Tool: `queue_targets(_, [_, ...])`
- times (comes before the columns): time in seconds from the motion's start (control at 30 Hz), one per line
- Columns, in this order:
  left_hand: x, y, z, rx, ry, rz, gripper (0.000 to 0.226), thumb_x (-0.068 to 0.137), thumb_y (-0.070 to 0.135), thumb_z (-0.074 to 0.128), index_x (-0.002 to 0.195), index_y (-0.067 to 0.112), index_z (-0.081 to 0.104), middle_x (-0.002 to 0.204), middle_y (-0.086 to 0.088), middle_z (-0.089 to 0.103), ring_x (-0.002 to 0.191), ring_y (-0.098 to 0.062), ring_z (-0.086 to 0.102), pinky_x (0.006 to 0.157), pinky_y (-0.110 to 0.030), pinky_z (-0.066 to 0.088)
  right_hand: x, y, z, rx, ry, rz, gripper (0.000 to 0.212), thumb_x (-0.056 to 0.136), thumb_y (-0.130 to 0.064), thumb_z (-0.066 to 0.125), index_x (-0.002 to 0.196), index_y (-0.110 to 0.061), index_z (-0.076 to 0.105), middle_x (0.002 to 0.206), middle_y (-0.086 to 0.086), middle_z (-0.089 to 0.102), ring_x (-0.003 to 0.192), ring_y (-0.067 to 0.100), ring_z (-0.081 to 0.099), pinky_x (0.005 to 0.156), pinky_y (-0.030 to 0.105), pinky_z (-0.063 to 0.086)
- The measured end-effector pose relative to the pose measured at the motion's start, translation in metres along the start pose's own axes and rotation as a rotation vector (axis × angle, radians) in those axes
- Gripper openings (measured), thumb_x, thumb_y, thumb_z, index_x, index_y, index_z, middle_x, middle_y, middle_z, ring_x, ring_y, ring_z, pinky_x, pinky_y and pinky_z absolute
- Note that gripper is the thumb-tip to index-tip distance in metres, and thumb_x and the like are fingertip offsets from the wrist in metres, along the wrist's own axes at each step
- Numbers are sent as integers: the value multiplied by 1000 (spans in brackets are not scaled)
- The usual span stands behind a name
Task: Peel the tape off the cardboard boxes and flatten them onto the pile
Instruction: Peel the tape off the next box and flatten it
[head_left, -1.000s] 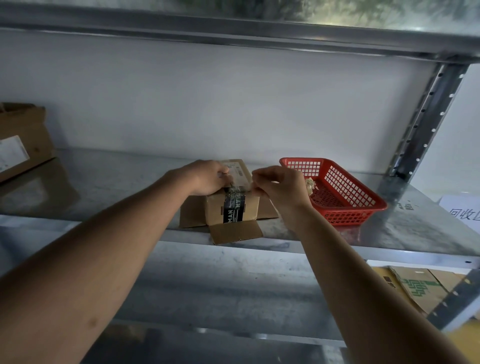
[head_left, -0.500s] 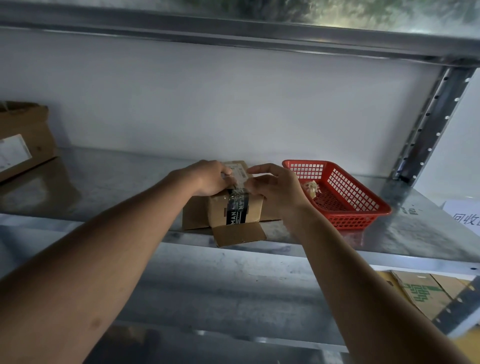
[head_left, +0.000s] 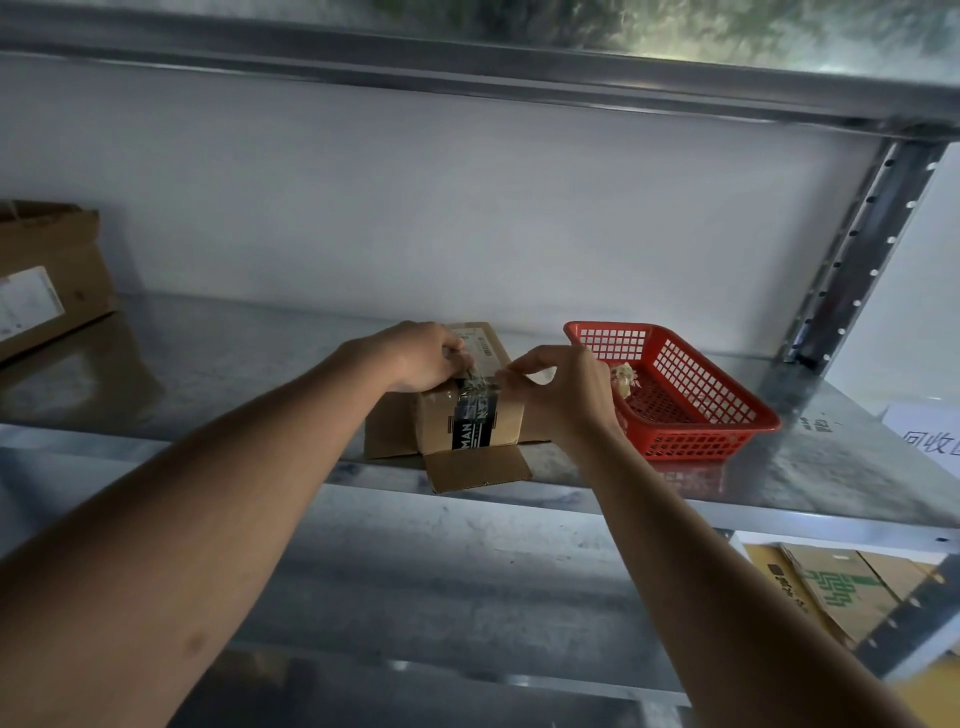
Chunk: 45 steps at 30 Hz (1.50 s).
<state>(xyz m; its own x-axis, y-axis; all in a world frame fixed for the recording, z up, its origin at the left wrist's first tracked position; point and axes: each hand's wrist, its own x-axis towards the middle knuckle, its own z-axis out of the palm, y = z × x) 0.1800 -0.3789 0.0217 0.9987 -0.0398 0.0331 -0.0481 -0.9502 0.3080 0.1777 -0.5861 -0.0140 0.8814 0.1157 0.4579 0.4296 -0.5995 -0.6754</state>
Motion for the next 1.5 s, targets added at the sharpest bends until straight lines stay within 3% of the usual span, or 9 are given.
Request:
queue_targets(0.17, [-2, 2, 0, 3, -11, -17, 53, 107, 51, 46, 154, 26, 47, 158, -5, 48, 136, -28, 51, 113, -42, 43, -3, -8, -2, -179, -75, -151, 32, 84, -47, 83, 97, -18, 84, 92, -2, 77, 63, 4, 61, 45, 9, 33])
queue_targets(0.4, [-7, 9, -3, 84, -15, -34, 52, 108, 52, 42, 152, 25, 50, 159, -7, 47, 137, -29, 51, 108, -38, 43, -2, -22, -2, -262, -136, -184, 11, 94, -14, 73, 97, -18, 83, 102, 5, 79, 82, 22, 71, 71, 38, 61])
queue_targets(0.63, [-2, 17, 0, 227, 26, -86, 50, 108, 56, 35, 140, 26, 59, 132, -8, 64, 109, -27, 62, 85, -38, 51, 2, -23, 4, -59, -183, -27, 13, 99, -12, 64, 95, -18, 75, 92, -3, 73, 81, 12, 65, 51, 10, 37])
queue_targets(0.77, [5, 11, 2, 223, 39, -41, 47, 107, 56, 35, 119, 24, 67, 107, -5, 67, 93, -23, 63, 78, -37, 51, 4, -25, 2, 104, -206, 20, 12, 97, -23, 71, 85, -25, 71, 74, -8, 71, 72, 13, 67, 61, 29, 52])
queue_targets(0.93, [8, -6, -8, 109, -20, 6, 60, 100, 70, 42, 145, 34, 59, 146, -6, 55, 125, -29, 56, 104, -44, 49, 7, -20, -2, 317, -168, 127, 32, 86, -19, 84, 111, -24, 65, 85, 0, 78, 66, 10, 76, 65, 32, 64])
queue_targets(1.1, [14, -18, -12, 88, -50, 12, 74, 88, 81, 51, 151, 41, 50, 142, -6, 45, 130, -31, 50, 103, -42, 45, 9, -21, 4, -55, -92, -76, 15, 94, -27, 76, 84, -17, 80, 71, -9, 70, 48, 1, 59, 44, 10, 37])
queue_targets(1.27, [12, -17, -5, -128, -64, 192, 41, 99, 53, 59, 140, 49, 59, 166, 2, 33, 152, -25, 31, 121, -37, 27, 10, -23, 2, -144, -189, -165, 25, 90, -44, 78, 79, -21, 79, 65, -11, 66, 51, 1, 58, 45, 14, 34])
queue_targets(1.37, [10, -14, -4, -163, -133, 237, 29, 94, 66, 47, 113, 56, 66, 130, 12, 62, 124, -19, 58, 101, -33, 42, 11, -22, 4, -188, -210, -230, 12, 90, -31, 80, 93, -20, 83, 84, -3, 75, 68, 6, 64, 55, 16, 43])
queue_targets(1.5, [13, -16, -4, -100, -86, 231, 16, 106, 52, 46, 102, 63, 58, 127, 15, 60, 120, -15, 56, 101, -36, 41, 12, -21, 8, -130, -169, -219, 10, 95, -25, 74, 97, -21, 83, 83, -5, 73, 71, 6, 63, 58, 23, 46])
